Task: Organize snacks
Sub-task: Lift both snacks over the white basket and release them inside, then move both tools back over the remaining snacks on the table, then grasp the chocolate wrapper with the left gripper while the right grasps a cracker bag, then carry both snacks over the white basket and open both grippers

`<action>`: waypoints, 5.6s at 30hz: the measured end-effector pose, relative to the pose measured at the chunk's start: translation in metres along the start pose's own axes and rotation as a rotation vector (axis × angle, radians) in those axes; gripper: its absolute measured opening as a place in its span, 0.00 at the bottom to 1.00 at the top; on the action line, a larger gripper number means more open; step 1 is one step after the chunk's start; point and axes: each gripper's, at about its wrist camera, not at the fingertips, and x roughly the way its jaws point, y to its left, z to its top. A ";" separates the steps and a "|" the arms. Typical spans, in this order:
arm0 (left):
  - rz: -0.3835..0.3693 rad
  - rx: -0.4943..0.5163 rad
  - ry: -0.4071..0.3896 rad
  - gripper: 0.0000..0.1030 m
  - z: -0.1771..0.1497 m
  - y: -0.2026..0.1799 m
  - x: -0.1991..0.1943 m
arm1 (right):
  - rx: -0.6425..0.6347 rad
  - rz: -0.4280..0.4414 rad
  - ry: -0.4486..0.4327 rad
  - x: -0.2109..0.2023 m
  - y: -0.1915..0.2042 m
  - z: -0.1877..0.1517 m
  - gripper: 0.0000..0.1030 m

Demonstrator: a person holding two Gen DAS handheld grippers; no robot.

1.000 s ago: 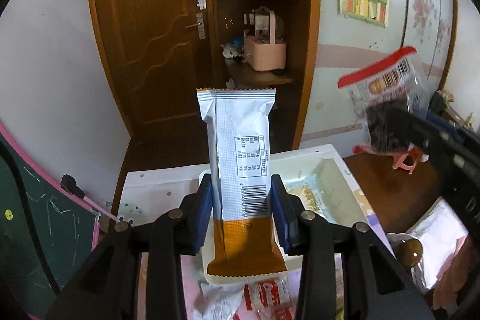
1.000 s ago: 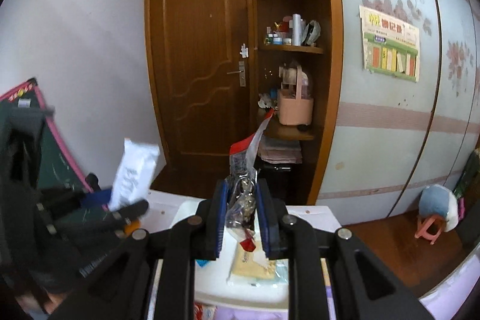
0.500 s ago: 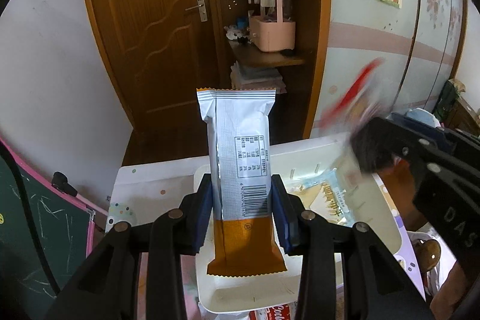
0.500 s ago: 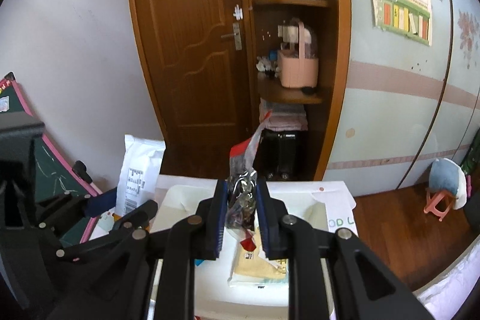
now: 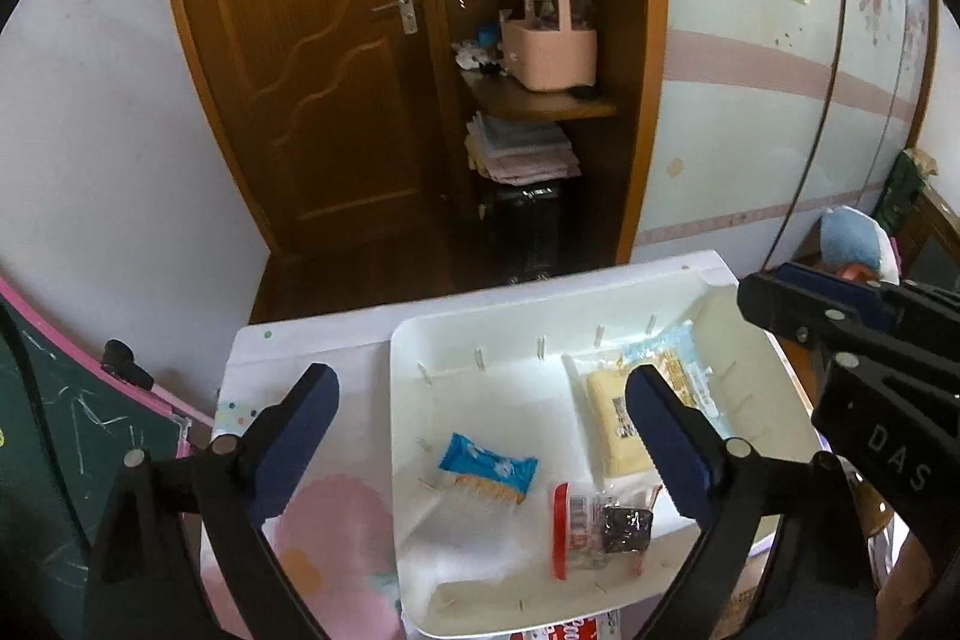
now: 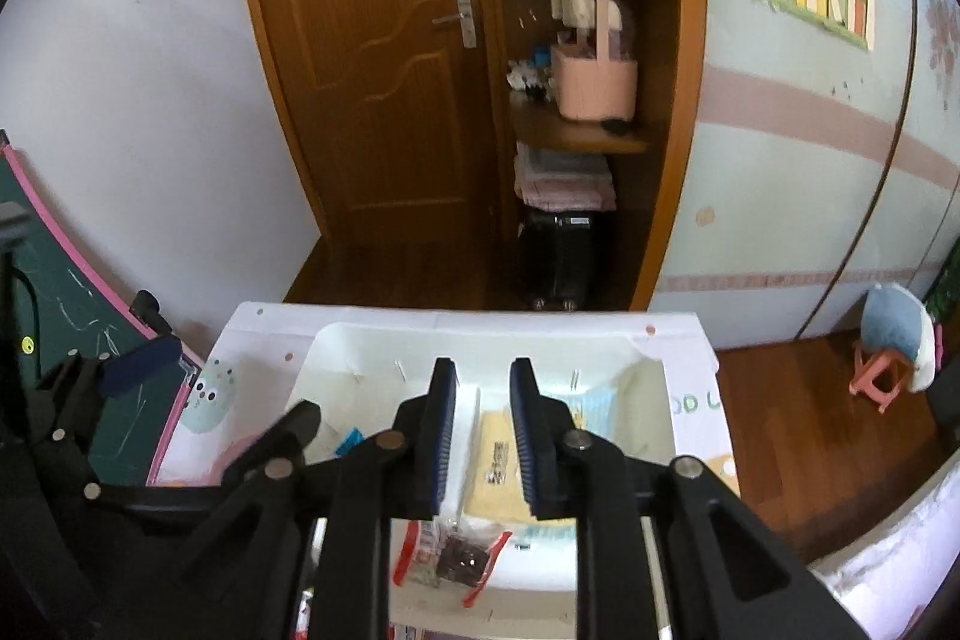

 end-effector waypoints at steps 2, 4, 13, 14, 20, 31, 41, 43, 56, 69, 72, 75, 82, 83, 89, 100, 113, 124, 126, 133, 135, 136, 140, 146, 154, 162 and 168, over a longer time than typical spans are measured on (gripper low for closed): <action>-0.004 0.002 0.021 0.93 -0.003 0.001 0.003 | 0.000 0.000 0.019 0.002 -0.002 -0.003 0.25; -0.002 0.005 0.041 0.93 -0.006 0.001 0.005 | -0.009 -0.008 0.028 0.002 -0.001 -0.006 0.28; 0.009 0.055 0.044 0.93 -0.016 -0.004 -0.012 | -0.025 -0.011 0.031 -0.011 0.002 -0.018 0.35; 0.009 0.066 0.047 0.93 -0.017 -0.006 -0.014 | -0.024 -0.012 0.031 -0.014 0.002 -0.019 0.35; 0.010 0.047 0.024 0.93 -0.021 -0.003 -0.040 | -0.022 -0.021 0.015 -0.038 0.004 -0.023 0.35; 0.052 0.073 -0.010 0.93 -0.042 0.000 -0.110 | -0.034 -0.037 -0.039 -0.103 0.012 -0.040 0.37; 0.044 0.063 -0.036 0.93 -0.068 0.007 -0.176 | -0.059 -0.030 -0.099 -0.171 0.016 -0.067 0.48; 0.039 0.059 -0.033 0.93 -0.074 0.009 -0.186 | -0.067 -0.022 -0.111 -0.183 0.016 -0.073 0.53; -0.028 0.110 -0.018 0.93 -0.152 0.011 -0.211 | -0.082 -0.013 -0.073 -0.203 -0.004 -0.151 0.69; -0.087 0.040 0.206 0.93 -0.266 0.012 -0.115 | 0.100 -0.040 0.223 -0.113 -0.054 -0.258 0.69; -0.079 -0.002 0.287 0.93 -0.287 0.019 -0.083 | 0.101 -0.068 0.291 -0.093 -0.056 -0.281 0.69; -0.096 -0.070 0.344 0.93 -0.299 0.030 -0.061 | 0.080 -0.091 0.336 -0.082 -0.056 -0.297 0.69; -0.117 -0.088 0.362 0.93 -0.307 0.033 -0.041 | 0.068 -0.074 0.397 -0.062 -0.053 -0.314 0.69; -0.111 -0.082 0.363 0.93 -0.308 0.032 -0.039 | 0.065 -0.074 0.405 -0.058 -0.051 -0.316 0.69; -0.089 -0.060 0.374 0.80 -0.307 0.030 -0.024 | 0.051 -0.091 0.437 -0.042 -0.043 -0.319 0.69; -0.081 -0.060 0.369 0.54 -0.306 0.033 -0.009 | 0.020 -0.115 0.391 -0.042 -0.038 -0.327 0.69; -0.094 -0.051 0.343 0.33 -0.315 0.020 -0.035 | 0.061 -0.079 0.363 -0.055 -0.038 -0.329 0.52; -0.135 -0.042 0.226 0.33 -0.300 0.012 -0.105 | 0.048 -0.053 0.265 -0.103 -0.028 -0.317 0.51; -0.151 -0.037 0.201 0.33 -0.292 0.009 -0.119 | 0.029 -0.046 0.229 -0.117 -0.022 -0.310 0.51; -0.176 -0.024 0.108 0.33 -0.255 0.006 -0.166 | -0.058 -0.019 0.126 -0.149 -0.006 -0.274 0.51; -0.169 -0.019 0.082 0.33 -0.242 0.008 -0.174 | -0.078 -0.012 0.095 -0.155 -0.003 -0.259 0.51; -0.166 -0.017 0.075 0.33 -0.234 0.008 -0.178 | -0.083 -0.012 0.087 -0.156 0.002 -0.254 0.51; -0.156 -0.018 0.028 0.33 -0.193 0.013 -0.191 | -0.099 0.007 0.017 -0.169 0.004 -0.213 0.51; -0.114 -0.008 -0.066 0.33 -0.123 0.018 -0.205 | -0.117 -0.018 -0.105 -0.182 -0.001 -0.140 0.51; -0.057 -0.005 -0.145 0.33 -0.028 0.020 -0.194 | -0.125 -0.061 -0.209 -0.172 -0.001 -0.040 0.51; -0.015 -0.015 -0.111 0.33 0.033 0.019 -0.128 | -0.069 -0.064 -0.227 -0.123 0.001 0.030 0.51; 0.004 -0.016 -0.040 0.33 0.036 0.021 -0.063 | -0.076 -0.095 -0.154 -0.057 0.010 0.036 0.51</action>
